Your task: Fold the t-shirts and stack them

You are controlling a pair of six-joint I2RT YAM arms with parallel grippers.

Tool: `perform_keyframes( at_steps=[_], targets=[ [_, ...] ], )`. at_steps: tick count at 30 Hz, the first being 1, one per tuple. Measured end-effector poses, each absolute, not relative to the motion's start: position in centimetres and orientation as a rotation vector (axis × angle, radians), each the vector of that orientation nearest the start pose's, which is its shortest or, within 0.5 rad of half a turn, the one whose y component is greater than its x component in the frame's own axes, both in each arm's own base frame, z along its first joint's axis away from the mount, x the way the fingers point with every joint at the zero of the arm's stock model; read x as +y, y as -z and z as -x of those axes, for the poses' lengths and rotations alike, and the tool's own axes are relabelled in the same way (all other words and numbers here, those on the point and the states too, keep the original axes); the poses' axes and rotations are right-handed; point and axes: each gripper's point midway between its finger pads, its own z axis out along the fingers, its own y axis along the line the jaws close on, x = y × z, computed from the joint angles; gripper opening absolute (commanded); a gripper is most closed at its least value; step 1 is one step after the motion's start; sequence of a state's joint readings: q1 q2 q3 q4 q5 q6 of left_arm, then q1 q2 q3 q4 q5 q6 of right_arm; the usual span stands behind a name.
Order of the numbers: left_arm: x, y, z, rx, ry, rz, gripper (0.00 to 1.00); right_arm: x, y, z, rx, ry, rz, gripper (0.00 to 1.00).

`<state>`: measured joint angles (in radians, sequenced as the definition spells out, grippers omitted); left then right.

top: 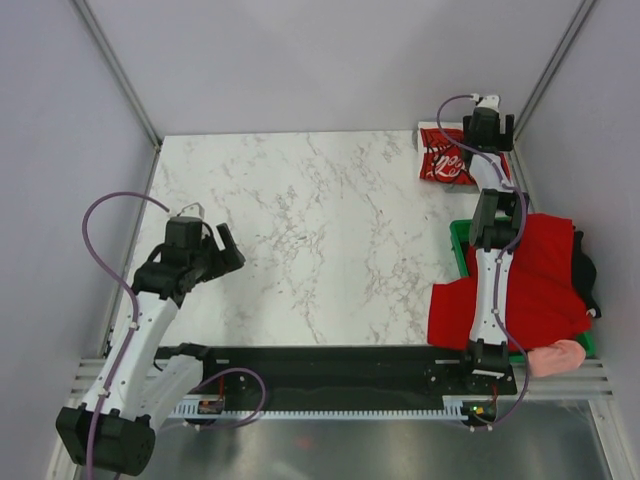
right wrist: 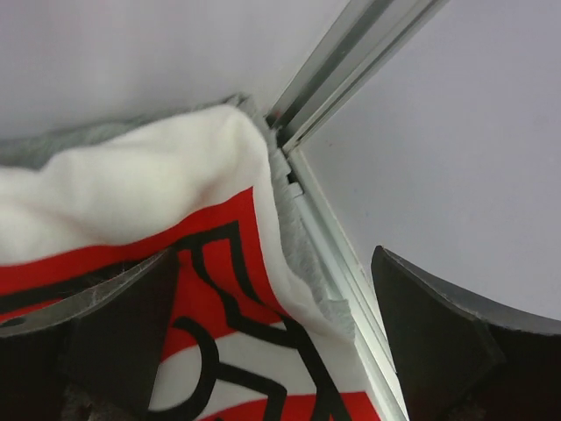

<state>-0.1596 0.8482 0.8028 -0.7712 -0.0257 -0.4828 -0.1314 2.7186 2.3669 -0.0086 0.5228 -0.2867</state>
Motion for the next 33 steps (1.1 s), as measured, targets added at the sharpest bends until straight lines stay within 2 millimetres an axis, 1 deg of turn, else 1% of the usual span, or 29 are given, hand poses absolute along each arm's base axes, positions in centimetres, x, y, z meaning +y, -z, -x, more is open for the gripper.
perform_keyframes(
  at_steps=[3, 6, 8, 9, 12, 13, 16, 17, 18, 19, 20, 22, 23, 24, 25, 26, 28, 29, 30, 31, 32, 33],
  targets=[
    [-5.3, -15.3, -23.1, 2.374, 0.272, 0.395, 0.88, -19.5, -9.2, -68.7, 1.884, 0.806, -0.252, 0.98],
    [-5.5, -15.3, -23.1, 2.375, 0.276, 0.387, 0.88, -20.0, -10.4, -68.4, 1.857, 0.825, -0.285, 0.98],
    [-5.5, -15.3, -23.1, 2.375, 0.277, 0.385, 0.88, -20.1, -12.0, -67.9, 1.841, 0.829, -0.305, 0.98],
    [-5.5, -15.3, -23.1, 2.375, 0.277, 0.385, 0.88, -20.1, -13.4, -67.5, 1.827, 0.831, -0.322, 0.98],
    [-5.6, -15.6, -23.0, 2.363, 0.284, 0.386, 0.91, -20.2, -19.1, -65.7, 1.758, 0.818, -0.398, 0.98],
    [-5.6, -15.7, -23.0, 2.358, 0.286, 0.386, 0.92, -20.2, -21.9, -64.8, 1.721, 0.805, -0.435, 0.98],
    [-5.5, -15.9, -23.0, 2.345, 0.285, 0.387, 0.93, -19.4, -31.1, -60.9, 1.589, 0.703, -0.551, 0.98],
    [-5.5, -15.9, -23.0, 2.344, 0.283, 0.387, 0.94, -18.7, -34.0, -59.0, 1.545, 0.646, -0.574, 0.98],
    [-5.5, -15.9, -23.0, 2.345, 0.282, 0.388, 0.94, -18.1, -36.2, -57.2, 1.510, 0.600, -0.592, 0.98],
    [-5.5, -15.9, -23.0, 2.345, 0.282, 0.388, 0.95, -17.2, -39.5, -54.3, 1.450, 0.528, -0.610, 0.98],
    [-5.5, -15.9, -23.0, 2.344, 0.281, 0.388, 0.96, -16.4, -41.6, -51.6, 1.407, 0.472, -0.623, 0.98],
    [-5.4, -16.0, -23.0, 2.339, 0.282, 0.388, 0.97, -15.0, -44.8, -47.1, 1.318, 0.363, -0.654, 0.98],
    [-5.4, -16.1, -23.0, 2.334, 0.283, 0.388, 0.97, -14.0, -46.0, -44.9, 1.285, 0.295, -0.660, 0.98],
    [-5.4, -16.3, -23.0, 2.327, 0.286, 0.387, 0.97, -13.0, -46.8, -43.4, 1.265, 0.227, -0.658, 0.98],
    [-5.4, -16.4, -23.0, 2.321, 0.288, 0.385, 0.97, -12.0, -47.4, -42.2, 1.252, 0.157, -0.647, 0.98],
    [-5.4, -16.6, -23.0, 2.313, 0.290, 0.384, 0.96, -10.7, -47.6, -41.5, 1.259, 0.088, -0.624, 0.98],
    [-5.4, -16.9, -22.8, 2.300, 0.295, 0.381, 0.96, -7.7, -46.2, -41.2, 1.324, -0.024, -0.580, 0.98],
    [-5.4, -17.1, -22.8, 2.291, 0.297, 0.381, 0.96, -5.0, -44.4, -41.3, 1.396, -0.085, -0.537, 0.98],
    [-5.3, -17.4, -22.7, 2.276, 0.296, 0.380, 0.96, -1.9, -40.9, -41.4, 1.511, -0.150, -0.485, 0.98],
    [-5.2, -17.6, -22.7, 2.264, 0.296, 0.380, 0.96, 0.5, -39.4, -41.5, 1.570, -0.196, -0.442, 0.98],
    [-5.0, -18.1, -22.5, 2.238, 0.294, 0.382, 0.96, 4.2, -36.1, -41.1, 1.677, -0.269, -0.371, 0.98],
    [-4.9, -18.6, -22.4, 2.215, 0.294, 0.382, 0.96, 6.8, -33.2, -40.4, 1.765, -0.317, -0.325, 0.98]
  ],
)
